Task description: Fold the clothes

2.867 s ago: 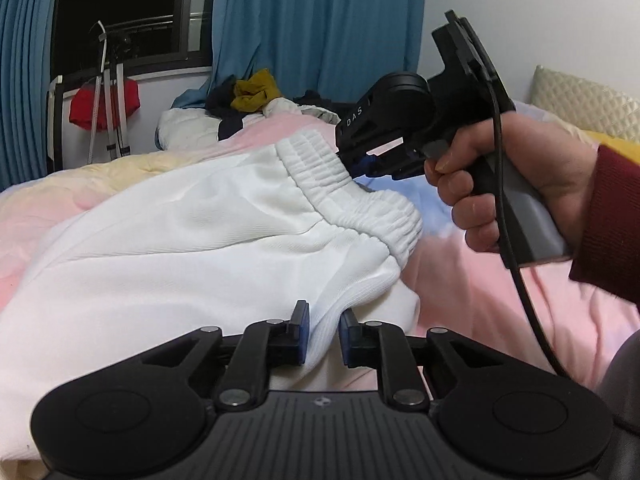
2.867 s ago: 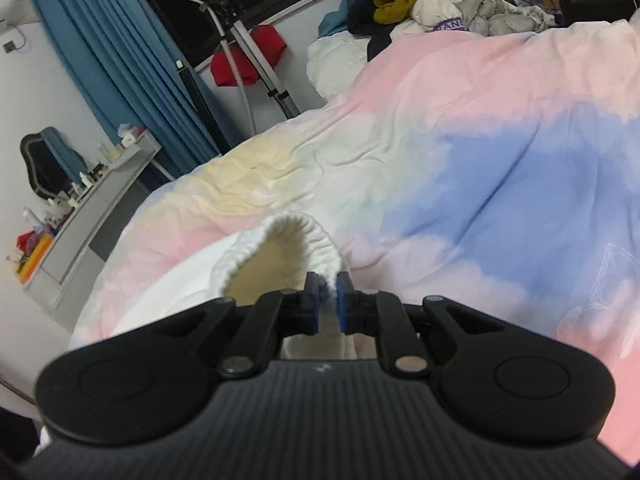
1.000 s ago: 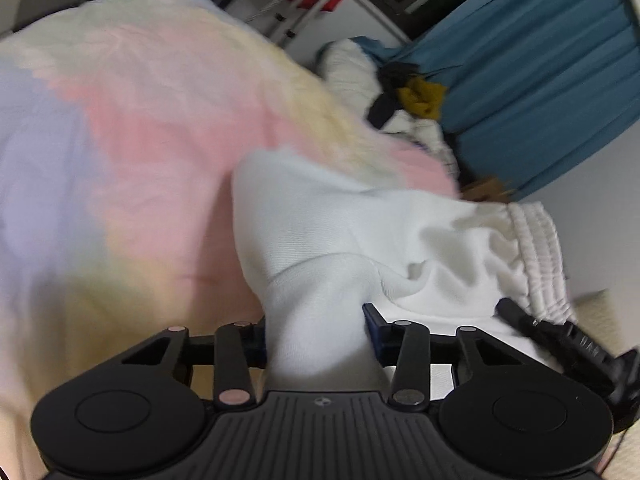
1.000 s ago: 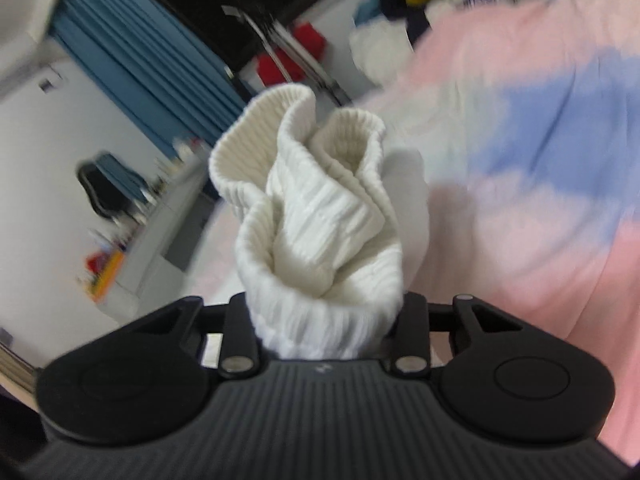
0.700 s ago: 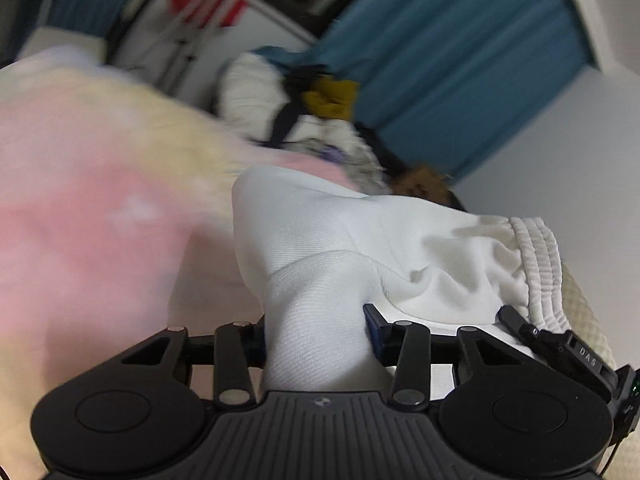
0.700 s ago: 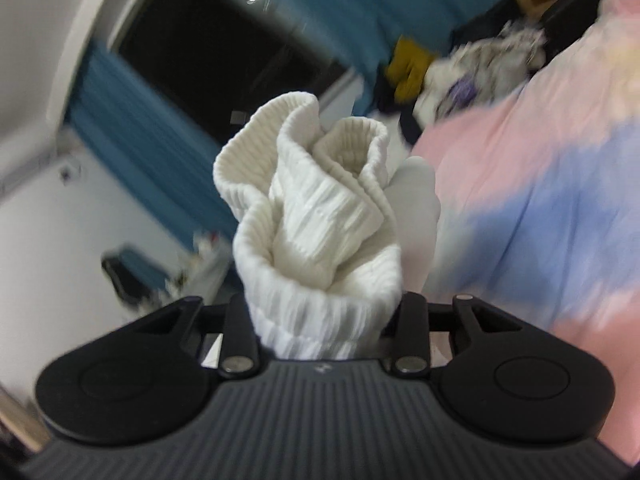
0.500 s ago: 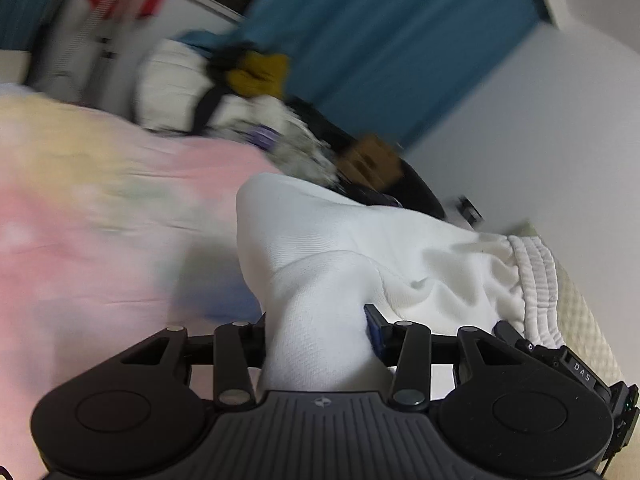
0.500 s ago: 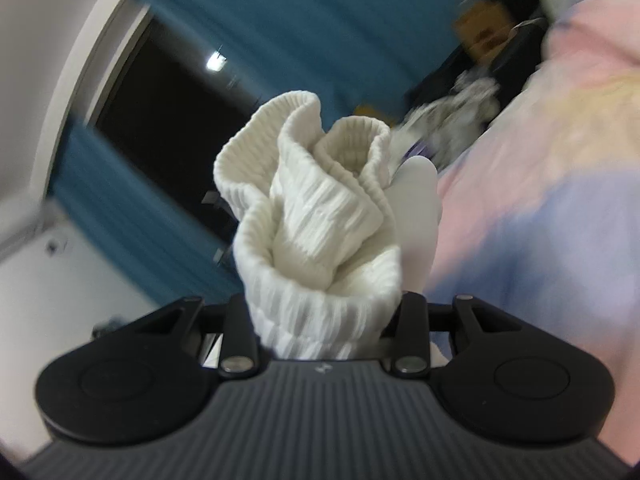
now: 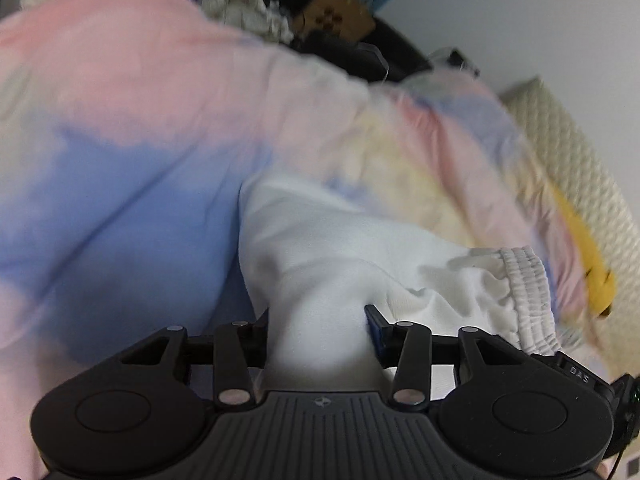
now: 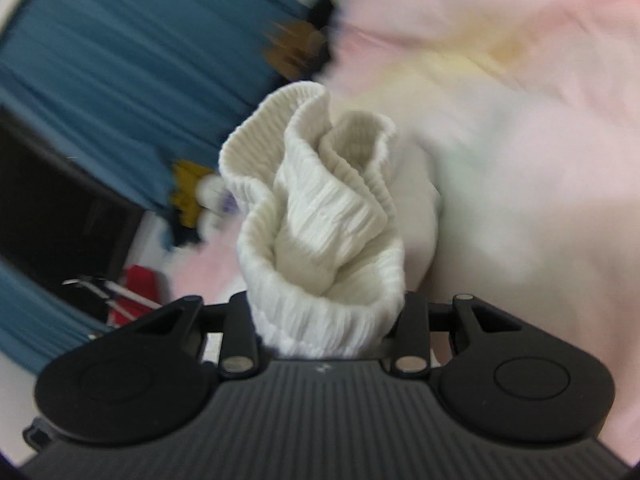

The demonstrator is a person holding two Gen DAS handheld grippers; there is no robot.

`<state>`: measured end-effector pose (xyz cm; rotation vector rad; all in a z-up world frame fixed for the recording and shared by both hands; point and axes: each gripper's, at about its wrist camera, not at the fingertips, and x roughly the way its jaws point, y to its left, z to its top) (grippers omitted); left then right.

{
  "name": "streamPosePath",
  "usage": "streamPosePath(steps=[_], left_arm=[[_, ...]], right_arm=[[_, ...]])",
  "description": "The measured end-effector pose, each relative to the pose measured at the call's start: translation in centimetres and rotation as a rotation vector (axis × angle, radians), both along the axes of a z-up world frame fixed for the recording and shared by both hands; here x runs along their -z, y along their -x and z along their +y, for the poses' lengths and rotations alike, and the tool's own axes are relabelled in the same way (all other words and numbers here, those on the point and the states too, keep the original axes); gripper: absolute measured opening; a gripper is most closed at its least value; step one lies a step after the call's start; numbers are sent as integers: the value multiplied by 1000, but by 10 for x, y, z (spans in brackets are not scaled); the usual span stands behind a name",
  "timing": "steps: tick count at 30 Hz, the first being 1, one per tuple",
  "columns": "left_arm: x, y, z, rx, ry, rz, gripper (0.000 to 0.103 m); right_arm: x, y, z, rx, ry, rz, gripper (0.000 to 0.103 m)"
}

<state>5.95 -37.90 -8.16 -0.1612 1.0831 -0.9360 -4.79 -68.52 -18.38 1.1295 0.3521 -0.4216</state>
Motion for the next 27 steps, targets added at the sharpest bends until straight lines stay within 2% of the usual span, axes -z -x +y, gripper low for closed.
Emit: streamPosePath(steps=[1,4,6,10,11,13,15,17,21,23,25,27], left_arm=[[9,0,-1,10,-8,1,55],[40,-10,-5,42,-17,16,60],[52,-18,-7,57,-5,14,60],[44,-24,-9,78,-3,-22,61],[37,-21,-6,75,-16,-47,62],[20,-13,-2,72,-37,-101,69],[-1,-2,3,74,-54,-161,76],[-29,16,12,76,-60,-226,80],[-86,59,34,87,-54,-346,82],[-113,83,46,82,-40,-405,89],[-139,107,56,62,-20,-476,102],[-159,130,65,53,2,-554,103]], right_arm=[[15,2,-2,11,-28,8,38],[42,10,2,27,-43,-24,39],[44,8,5,26,-16,-23,39],[35,20,9,24,-28,-2,44],[31,26,11,25,-35,10,47],[20,37,16,31,-35,40,52],[3,48,22,44,-9,88,64],[-13,60,26,88,32,123,80],[-57,89,39,134,131,119,80],[-81,98,53,122,206,113,80],[-106,107,69,109,285,105,80],[-128,118,87,102,350,83,80]])
